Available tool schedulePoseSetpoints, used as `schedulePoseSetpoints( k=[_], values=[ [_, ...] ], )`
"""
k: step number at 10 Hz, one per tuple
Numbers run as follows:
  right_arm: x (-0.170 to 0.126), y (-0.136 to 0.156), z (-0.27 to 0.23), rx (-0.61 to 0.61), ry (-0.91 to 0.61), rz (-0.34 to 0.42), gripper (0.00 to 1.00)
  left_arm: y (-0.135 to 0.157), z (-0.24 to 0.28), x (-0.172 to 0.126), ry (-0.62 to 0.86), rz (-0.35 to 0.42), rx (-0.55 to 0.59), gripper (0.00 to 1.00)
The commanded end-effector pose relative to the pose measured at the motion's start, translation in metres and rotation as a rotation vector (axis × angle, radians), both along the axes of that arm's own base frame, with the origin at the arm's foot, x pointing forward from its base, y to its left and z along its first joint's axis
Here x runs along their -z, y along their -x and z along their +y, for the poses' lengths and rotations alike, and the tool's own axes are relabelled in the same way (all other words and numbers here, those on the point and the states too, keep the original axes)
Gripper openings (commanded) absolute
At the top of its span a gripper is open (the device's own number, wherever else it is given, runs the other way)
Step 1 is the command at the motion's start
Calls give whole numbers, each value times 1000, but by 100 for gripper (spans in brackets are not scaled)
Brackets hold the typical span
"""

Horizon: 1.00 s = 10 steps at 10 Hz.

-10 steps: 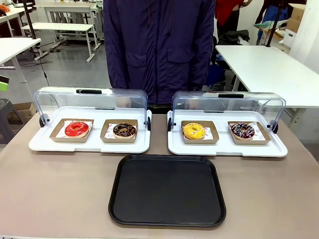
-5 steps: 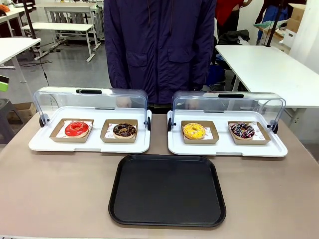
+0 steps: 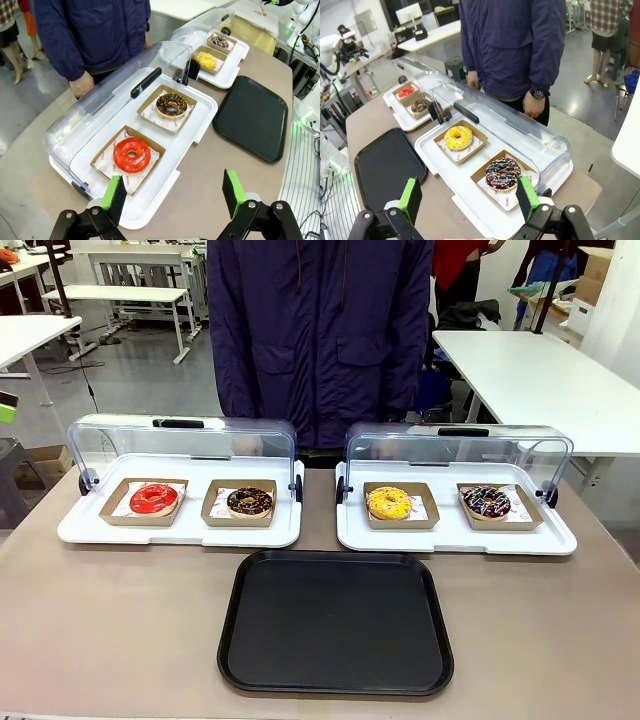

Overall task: Move the first donut from the left to the tray.
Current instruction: Pick up the Paper togo box containing the Donut indicated by the person and place it on the Handle tray.

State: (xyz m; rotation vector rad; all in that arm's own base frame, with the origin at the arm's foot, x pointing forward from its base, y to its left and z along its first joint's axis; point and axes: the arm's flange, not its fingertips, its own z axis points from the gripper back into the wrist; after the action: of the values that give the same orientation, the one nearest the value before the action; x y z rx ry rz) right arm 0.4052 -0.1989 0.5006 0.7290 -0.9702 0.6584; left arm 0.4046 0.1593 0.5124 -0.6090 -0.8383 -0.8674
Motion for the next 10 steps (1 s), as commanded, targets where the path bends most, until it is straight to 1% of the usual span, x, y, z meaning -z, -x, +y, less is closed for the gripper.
schedulePoseSetpoints(
  k=[1, 10],
  values=[
    [0, 1, 3, -1, -9, -19, 100, 0, 0, -1, 5, -8, 11, 100],
    [0, 1, 3, -1, -9, -19, 100, 0, 0, -1, 5, -8, 11, 100]
  ],
)
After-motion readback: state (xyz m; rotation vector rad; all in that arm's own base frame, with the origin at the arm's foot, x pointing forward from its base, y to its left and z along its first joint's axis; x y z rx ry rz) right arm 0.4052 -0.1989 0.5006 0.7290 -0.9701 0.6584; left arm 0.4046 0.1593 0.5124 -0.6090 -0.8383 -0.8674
